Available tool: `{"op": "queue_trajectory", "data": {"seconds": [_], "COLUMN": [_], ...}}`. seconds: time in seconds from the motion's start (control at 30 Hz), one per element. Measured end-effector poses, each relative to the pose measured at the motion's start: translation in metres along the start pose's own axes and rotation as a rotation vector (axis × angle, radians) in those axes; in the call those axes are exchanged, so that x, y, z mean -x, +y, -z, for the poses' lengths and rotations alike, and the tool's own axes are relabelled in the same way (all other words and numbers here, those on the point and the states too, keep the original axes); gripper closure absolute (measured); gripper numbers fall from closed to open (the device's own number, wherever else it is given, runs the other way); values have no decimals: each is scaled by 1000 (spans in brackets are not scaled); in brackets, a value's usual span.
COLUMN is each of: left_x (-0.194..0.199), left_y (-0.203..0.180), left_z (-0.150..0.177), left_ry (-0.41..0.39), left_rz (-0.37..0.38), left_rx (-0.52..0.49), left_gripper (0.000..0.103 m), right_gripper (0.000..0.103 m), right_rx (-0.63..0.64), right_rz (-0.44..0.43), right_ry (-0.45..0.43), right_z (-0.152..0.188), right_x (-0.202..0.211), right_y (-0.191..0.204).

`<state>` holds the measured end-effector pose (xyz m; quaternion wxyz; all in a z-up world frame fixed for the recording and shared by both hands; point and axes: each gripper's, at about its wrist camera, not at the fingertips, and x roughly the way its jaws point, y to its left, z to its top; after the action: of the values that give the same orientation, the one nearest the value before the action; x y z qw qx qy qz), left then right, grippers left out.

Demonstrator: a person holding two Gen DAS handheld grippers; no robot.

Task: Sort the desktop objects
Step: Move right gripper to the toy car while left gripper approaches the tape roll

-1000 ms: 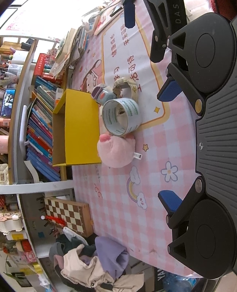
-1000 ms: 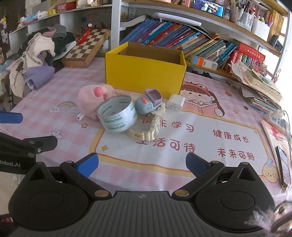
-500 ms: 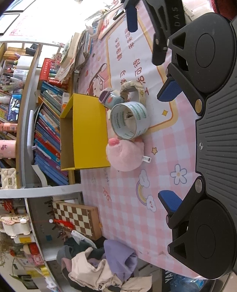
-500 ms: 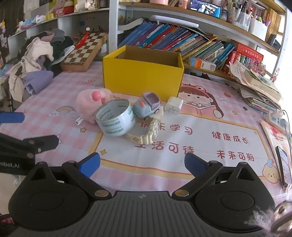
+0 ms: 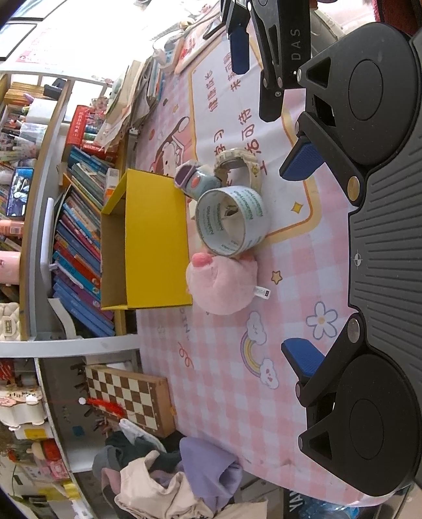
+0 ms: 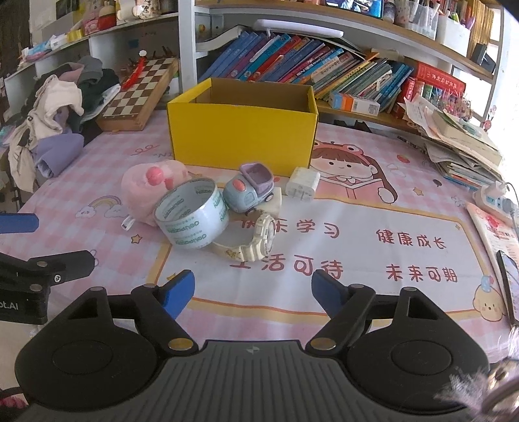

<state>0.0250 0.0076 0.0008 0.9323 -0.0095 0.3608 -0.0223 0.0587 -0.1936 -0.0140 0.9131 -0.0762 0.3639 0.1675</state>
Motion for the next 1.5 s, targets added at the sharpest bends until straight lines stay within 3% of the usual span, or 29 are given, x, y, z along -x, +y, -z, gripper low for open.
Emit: {"op": "queue_trajectory", "data": {"seconds": [0.47,1.13,1.3,1.5], "left_x": [-16,-43,-50,-66], "left_y": [2,-16,-28,-42], "left_z": [-13,-33,-36,-39], "left_ry": [13,-3,2,34], "left_rz": [-12,-6,25,49], "left_rx": [47,23,-24,-74], "left_gripper": [0,1,8,25], "right_gripper": [24,24,24,26], "right_rx": [-18,3,29,66], "right_rz": [2,-29,-57,-99], "right_ry": [-3,24,31,36], "right_z": [-17,-48,-55,-64], "right_x": [-14,-48,-57,-68], "right_y": [-20,-43,-45,-46]}}
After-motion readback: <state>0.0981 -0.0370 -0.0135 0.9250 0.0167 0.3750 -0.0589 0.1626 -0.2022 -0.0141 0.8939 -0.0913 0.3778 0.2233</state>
